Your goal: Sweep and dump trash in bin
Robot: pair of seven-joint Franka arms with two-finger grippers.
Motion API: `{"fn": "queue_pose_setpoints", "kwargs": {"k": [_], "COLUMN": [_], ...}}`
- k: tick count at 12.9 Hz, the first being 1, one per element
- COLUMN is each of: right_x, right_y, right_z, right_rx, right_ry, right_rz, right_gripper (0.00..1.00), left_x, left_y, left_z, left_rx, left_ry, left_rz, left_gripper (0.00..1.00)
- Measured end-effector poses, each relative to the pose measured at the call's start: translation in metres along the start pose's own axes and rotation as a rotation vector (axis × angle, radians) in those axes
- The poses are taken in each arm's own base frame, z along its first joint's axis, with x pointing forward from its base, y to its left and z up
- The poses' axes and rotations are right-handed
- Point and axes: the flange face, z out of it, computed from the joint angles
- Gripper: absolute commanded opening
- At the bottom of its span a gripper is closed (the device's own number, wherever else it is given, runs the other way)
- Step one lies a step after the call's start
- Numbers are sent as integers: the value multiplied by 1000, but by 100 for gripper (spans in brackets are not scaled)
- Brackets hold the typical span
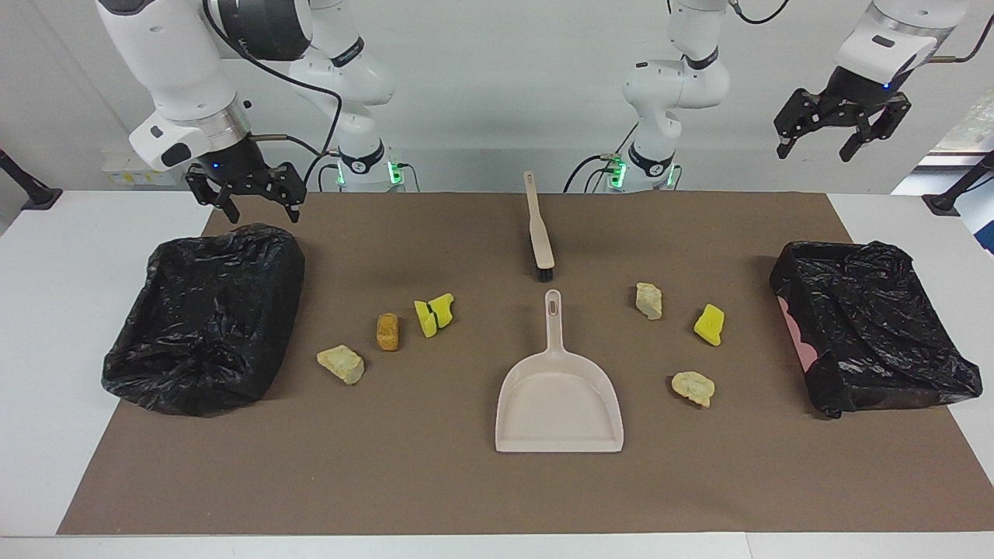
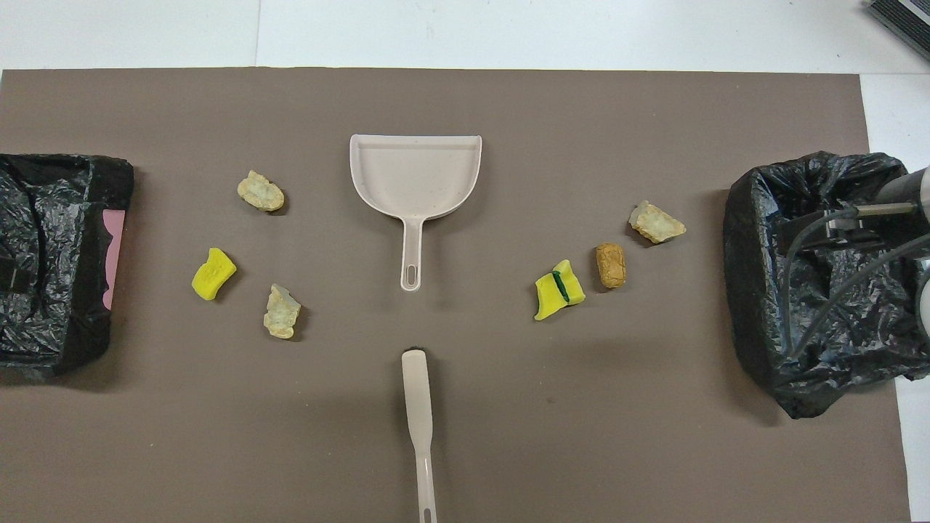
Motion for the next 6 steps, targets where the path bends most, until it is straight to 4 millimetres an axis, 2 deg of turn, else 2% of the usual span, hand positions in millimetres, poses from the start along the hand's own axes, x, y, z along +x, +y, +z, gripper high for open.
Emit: {"fn": "queue_pose_setpoints", "kwargs": {"k": [6], "right_x": [0], "right_y": [1], "right_z": [0], "right_rx": [0], "right_ry": [0], "right_rz": [3], "right_gripper": [100], "left_x": [0], "left_y": [-3], "left_z": [0], "left_rx": [0], "left_ry": [0], "left_rz": [-6], "left_gripper": [100]}}
